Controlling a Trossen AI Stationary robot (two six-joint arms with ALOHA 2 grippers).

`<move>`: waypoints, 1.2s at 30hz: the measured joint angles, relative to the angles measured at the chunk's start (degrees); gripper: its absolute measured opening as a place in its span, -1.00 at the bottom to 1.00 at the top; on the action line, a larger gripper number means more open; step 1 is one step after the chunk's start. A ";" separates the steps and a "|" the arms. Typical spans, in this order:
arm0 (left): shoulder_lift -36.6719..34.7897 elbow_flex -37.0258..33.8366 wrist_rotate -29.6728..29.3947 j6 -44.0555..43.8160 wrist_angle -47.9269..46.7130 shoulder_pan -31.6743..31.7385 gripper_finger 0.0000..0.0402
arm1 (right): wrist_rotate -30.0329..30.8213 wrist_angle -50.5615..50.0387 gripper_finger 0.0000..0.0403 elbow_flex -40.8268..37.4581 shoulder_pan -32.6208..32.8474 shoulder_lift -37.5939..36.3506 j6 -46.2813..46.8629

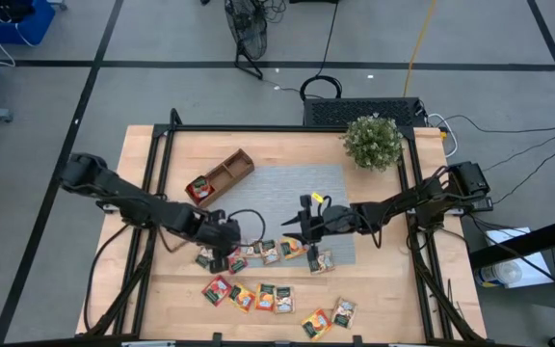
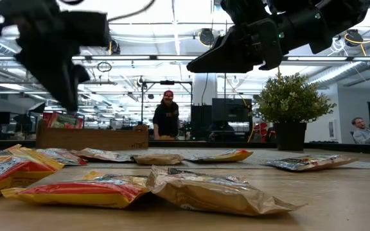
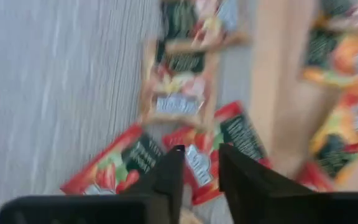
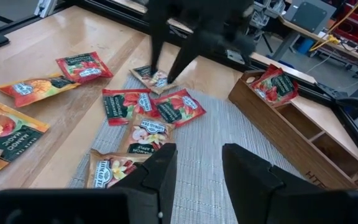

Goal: Pick & Place Tea
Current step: Put the red tea bag into the left section of the wooden organizer

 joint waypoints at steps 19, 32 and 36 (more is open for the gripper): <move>14.26 2.02 4.45 -4.22 -0.47 -1.04 -0.01 | 0.02 -0.01 -0.42 0.00 -0.67 -0.02 1.38; 12.34 1.72 7.11 0.15 -0.83 -0.77 -0.69 | -0.05 0.00 -0.42 0.00 -0.65 -0.02 1.53; 8.54 1.49 4.61 1.23 -1.71 -0.80 -0.95 | -0.05 -0.02 -0.42 0.00 -0.65 -0.02 1.56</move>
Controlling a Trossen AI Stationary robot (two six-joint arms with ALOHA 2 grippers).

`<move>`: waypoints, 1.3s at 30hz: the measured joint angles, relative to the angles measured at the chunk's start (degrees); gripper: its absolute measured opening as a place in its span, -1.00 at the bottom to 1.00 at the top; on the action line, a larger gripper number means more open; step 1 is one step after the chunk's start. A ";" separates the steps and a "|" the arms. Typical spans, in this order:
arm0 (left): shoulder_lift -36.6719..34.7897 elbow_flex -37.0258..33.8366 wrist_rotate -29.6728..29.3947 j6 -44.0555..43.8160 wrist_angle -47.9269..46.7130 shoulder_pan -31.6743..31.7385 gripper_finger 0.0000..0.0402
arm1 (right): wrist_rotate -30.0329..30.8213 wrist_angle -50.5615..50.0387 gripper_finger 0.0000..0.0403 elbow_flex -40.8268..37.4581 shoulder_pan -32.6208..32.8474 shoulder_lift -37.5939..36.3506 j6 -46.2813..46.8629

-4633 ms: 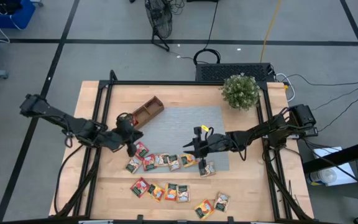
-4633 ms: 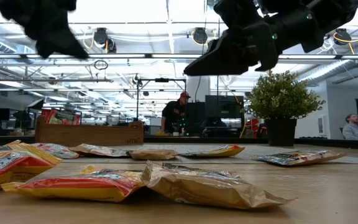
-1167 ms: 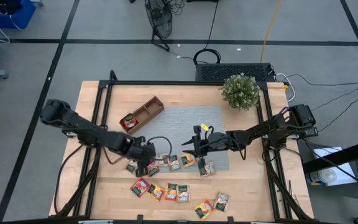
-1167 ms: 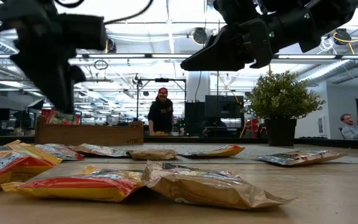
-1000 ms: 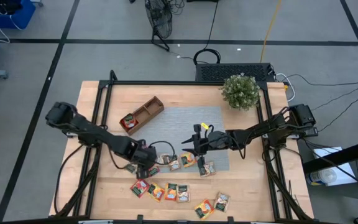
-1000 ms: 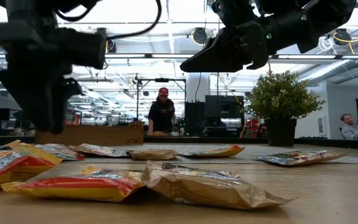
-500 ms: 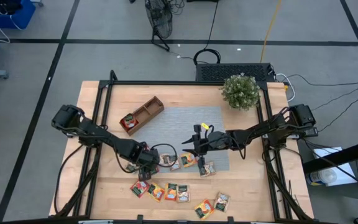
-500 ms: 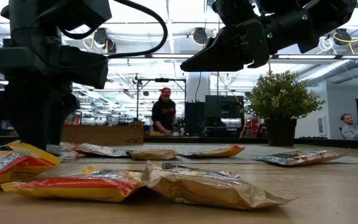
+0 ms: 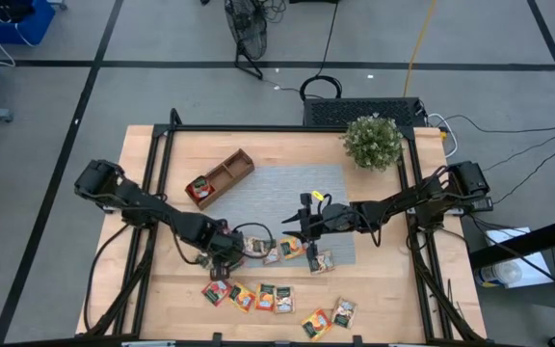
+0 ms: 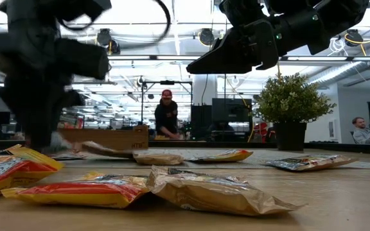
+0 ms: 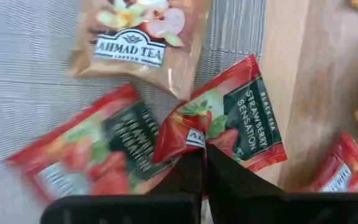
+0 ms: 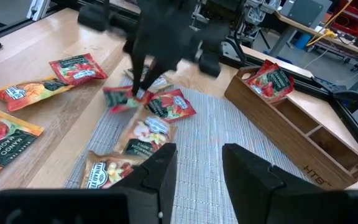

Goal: Pick & Place Tea
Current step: Put the red tea bag into the left section of the wooden organizer

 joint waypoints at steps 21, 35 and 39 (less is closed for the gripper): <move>-11.30 0.15 -55.15 23.09 18.74 1.05 -0.98 | -0.11 23.91 -0.37 0.02 -4.73 6.39 2.08; -11.30 0.20 -55.57 32.47 26.75 3.20 -0.98 | -6.14 27.76 -0.37 1.12 -9.05 8.20 9.66; -11.32 0.20 -51.82 34.11 28.09 4.37 -0.99 | -6.21 27.29 -0.38 2.23 -9.05 8.18 9.59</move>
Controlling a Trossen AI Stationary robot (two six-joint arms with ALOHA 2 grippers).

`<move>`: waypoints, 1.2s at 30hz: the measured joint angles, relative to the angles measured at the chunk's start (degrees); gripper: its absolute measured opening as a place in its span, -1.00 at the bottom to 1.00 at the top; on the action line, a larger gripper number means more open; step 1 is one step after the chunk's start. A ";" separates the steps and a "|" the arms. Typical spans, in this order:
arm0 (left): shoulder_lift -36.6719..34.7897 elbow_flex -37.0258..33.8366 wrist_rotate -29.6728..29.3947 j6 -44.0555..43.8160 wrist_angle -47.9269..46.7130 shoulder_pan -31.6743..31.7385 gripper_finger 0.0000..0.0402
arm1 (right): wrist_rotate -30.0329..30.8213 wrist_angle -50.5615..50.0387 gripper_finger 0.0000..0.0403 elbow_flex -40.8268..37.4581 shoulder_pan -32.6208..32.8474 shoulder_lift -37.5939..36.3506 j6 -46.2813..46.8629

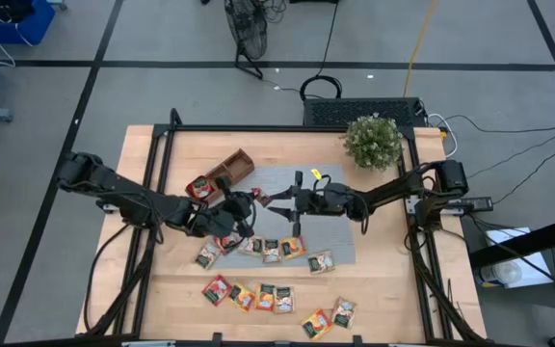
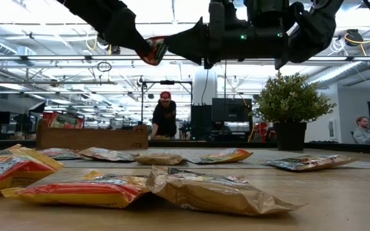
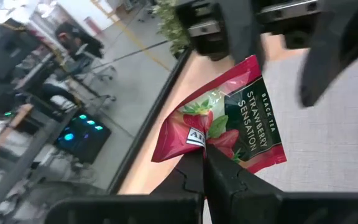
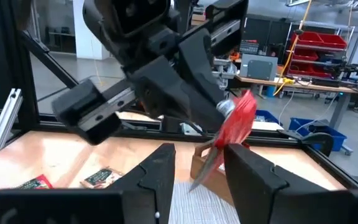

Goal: Pick & Place Tea
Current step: Put the red tea bag into the left section of the wooden organizer

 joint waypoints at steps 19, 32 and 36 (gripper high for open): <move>-0.02 0.02 8.00 3.17 4.54 1.89 -0.98 | -3.88 -2.39 -0.96 0.19 -1.97 0.02 -3.07; -0.95 0.09 6.57 2.16 1.69 1.54 -0.63 | -4.52 -51.94 -0.99 4.78 -1.47 -12.51 -0.52; -0.98 0.09 10.89 -3.34 4.48 3.14 -0.60 | -5.62 -77.03 -0.99 13.52 -0.26 -13.17 0.61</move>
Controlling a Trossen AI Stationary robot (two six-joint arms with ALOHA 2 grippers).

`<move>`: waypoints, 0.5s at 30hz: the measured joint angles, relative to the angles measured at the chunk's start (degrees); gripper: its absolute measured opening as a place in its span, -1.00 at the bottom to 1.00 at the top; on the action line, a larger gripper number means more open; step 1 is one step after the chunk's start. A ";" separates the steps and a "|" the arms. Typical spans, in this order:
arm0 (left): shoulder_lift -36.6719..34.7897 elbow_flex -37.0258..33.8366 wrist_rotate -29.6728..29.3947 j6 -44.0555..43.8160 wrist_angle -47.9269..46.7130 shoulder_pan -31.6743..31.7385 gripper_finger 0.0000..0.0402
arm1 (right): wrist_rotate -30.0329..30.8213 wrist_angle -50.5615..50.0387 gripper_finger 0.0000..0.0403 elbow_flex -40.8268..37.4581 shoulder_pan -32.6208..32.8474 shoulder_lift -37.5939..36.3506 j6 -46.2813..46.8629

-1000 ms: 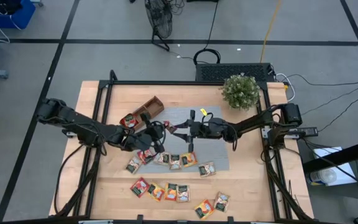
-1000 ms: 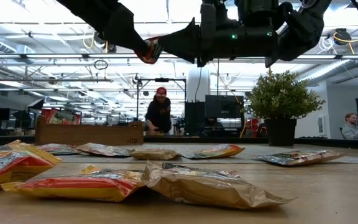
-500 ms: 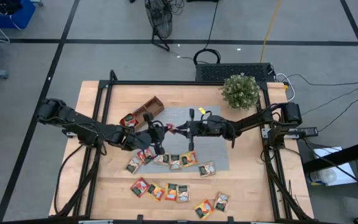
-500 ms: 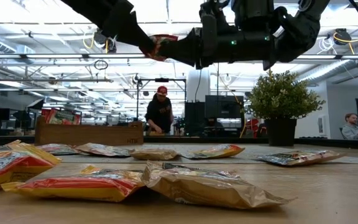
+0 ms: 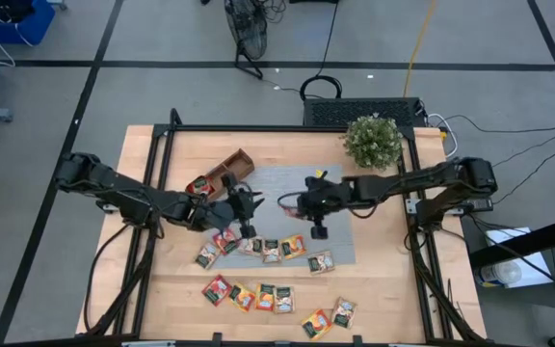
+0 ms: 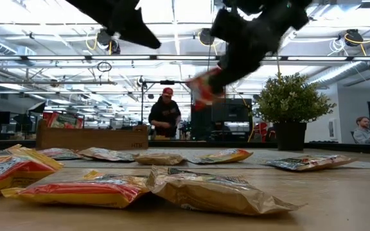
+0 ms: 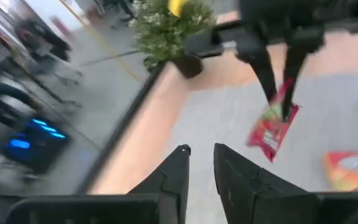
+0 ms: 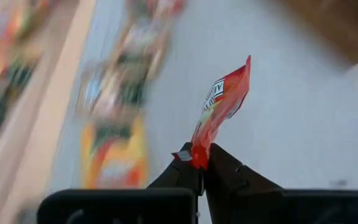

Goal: Pick & Place Tea
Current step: Put the red tea bag into the left section of the wooden organizer

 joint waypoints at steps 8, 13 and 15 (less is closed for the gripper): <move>2.14 0.00 46.55 -17.16 5.70 10.06 -0.44 | -10.92 -7.48 -1.00 8.21 3.16 2.14 -1.62; 5.67 0.02 55.99 -17.93 13.56 9.99 -0.09 | -13.88 -2.96 -1.00 8.26 4.54 4.92 -2.59; 6.60 -0.04 56.65 -17.89 13.68 10.02 0.04 | -13.90 -1.76 -1.00 8.14 4.63 6.67 -2.69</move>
